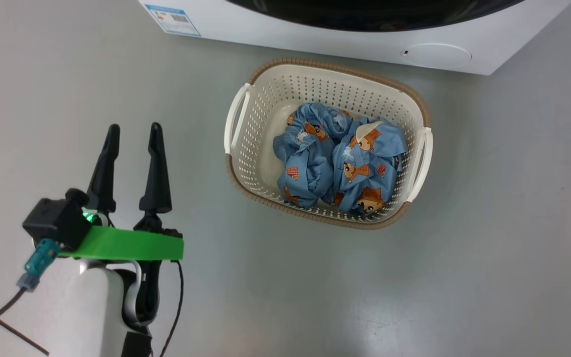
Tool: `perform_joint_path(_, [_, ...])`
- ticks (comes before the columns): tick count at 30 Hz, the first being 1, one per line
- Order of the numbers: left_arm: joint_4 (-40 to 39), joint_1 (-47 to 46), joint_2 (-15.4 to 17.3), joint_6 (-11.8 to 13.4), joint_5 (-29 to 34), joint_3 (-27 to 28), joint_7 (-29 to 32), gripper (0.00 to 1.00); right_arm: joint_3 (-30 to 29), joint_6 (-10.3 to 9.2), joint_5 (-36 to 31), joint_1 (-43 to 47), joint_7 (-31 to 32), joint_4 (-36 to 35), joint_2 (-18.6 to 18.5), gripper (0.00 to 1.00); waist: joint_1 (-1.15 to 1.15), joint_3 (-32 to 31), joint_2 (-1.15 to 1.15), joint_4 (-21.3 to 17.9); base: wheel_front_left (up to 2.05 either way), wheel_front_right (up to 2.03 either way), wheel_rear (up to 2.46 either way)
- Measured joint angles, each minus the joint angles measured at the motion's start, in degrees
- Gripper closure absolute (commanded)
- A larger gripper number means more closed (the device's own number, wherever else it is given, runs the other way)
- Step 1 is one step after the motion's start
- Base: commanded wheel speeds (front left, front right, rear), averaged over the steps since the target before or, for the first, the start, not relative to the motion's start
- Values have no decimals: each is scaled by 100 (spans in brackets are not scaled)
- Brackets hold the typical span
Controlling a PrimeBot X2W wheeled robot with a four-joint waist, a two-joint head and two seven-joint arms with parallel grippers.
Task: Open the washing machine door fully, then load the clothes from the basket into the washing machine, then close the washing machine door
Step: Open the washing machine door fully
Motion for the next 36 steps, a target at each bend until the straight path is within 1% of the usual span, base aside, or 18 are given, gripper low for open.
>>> perform_joint_path(6, [9, 2, -3, 0, 1, 34, 0, 0, 142, -10, -42, 153, 179, 87, 22, 100, 0, -201, 0, -18, 0, 0, 0])
perform_joint_path(15, [69, 73, -3, 0, 11, 116, 0, 0, 208, -10, -38, 671, 400, 67, 108, 100, 0, -589, 0, -115, 0, 0, 0])
perform_joint_path(29, [169, 546, 3, 0, 11, 207, 0, 0, 399, -10, 56, 1544, 880, 21, 297, 100, -1, -1313, 0, -228, 0, 0, 0])
perform_joint_path(36, [181, 733, 8, 0, 11, 207, 0, 0, 469, -10, 98, 1998, 1039, -125, 322, 100, -1, -1598, 0, -189, 0, 0, 0])
